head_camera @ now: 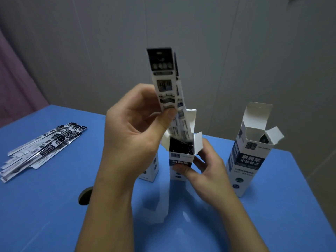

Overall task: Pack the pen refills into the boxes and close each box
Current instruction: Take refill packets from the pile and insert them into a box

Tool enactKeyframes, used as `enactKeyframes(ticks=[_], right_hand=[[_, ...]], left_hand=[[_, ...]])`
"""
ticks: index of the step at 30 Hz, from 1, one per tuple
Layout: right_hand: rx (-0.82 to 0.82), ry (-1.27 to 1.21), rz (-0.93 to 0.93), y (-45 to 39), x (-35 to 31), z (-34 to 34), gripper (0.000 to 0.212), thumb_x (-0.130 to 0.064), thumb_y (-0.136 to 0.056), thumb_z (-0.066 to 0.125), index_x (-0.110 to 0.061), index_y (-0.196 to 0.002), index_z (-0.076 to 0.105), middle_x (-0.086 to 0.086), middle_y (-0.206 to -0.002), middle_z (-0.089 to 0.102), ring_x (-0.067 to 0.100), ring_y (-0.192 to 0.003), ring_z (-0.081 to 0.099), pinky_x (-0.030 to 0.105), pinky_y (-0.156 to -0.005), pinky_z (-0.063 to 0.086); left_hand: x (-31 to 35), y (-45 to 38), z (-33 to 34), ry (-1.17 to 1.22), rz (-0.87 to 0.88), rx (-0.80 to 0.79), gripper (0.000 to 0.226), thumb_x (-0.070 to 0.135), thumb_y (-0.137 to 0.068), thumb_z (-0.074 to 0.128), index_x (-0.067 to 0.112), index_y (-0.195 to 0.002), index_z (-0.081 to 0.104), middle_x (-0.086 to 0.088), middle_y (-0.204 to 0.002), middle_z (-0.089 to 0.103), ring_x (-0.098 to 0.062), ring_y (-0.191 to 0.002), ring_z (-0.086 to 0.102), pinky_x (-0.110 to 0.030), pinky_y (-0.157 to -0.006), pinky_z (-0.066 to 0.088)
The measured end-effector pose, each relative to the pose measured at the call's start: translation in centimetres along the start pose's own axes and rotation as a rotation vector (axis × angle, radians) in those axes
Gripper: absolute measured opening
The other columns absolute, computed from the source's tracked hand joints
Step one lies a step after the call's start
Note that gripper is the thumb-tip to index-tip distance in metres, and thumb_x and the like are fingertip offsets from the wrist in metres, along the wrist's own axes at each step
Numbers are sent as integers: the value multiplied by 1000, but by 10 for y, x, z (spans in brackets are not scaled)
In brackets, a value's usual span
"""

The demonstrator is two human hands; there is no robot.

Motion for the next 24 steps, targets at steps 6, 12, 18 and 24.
enactKeyframes(ticks=[6, 12, 18, 24], right_hand=[[7, 8, -1, 0, -1, 0, 56, 2, -77, 80, -35, -114, 61, -9, -106, 70, 12, -111, 63, 37, -106, 47], [11, 20, 1, 1, 0, -1, 57, 1, -77, 81, -34, -116, 61, -9, -106, 70, 12, -110, 63, 36, -105, 48], [23, 16, 0, 0, 1, -1, 58, 1, -76, 81, -37, -115, 60, -12, -107, 70, 11, -112, 63, 35, -105, 48], [18, 7, -1, 0, 1, 0, 58, 2, -76, 81, -37, -114, 60, -11, -106, 70, 11, -110, 63, 36, -106, 47]], left_hand=[[0, 1, -12, 52, 55, 86, 24, -13, -88, 64, 9, -97, 61, -21, -96, 68, -42, -92, 69, -53, -85, 56], [2, 0, -13, 48, 84, 129, 27, -13, -88, 64, 13, -95, 60, -11, -93, 68, -26, -89, 68, -34, -81, 53], [-8, 2, -11, 105, 59, 117, 23, -14, -88, 63, 5, -99, 60, -20, -96, 67, -41, -92, 69, -52, -85, 56], [-20, 1, -22, 240, 43, 156, 18, -5, -87, 65, 9, -98, 61, -12, -94, 71, -42, -91, 67, -68, -86, 50]])
Point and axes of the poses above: each hand's wrist, its own y-axis away from the middle knuckle, its own z-axis out of the palm, x = y × z, the point moved 8 cm from there along -y, towards the middle knuckle
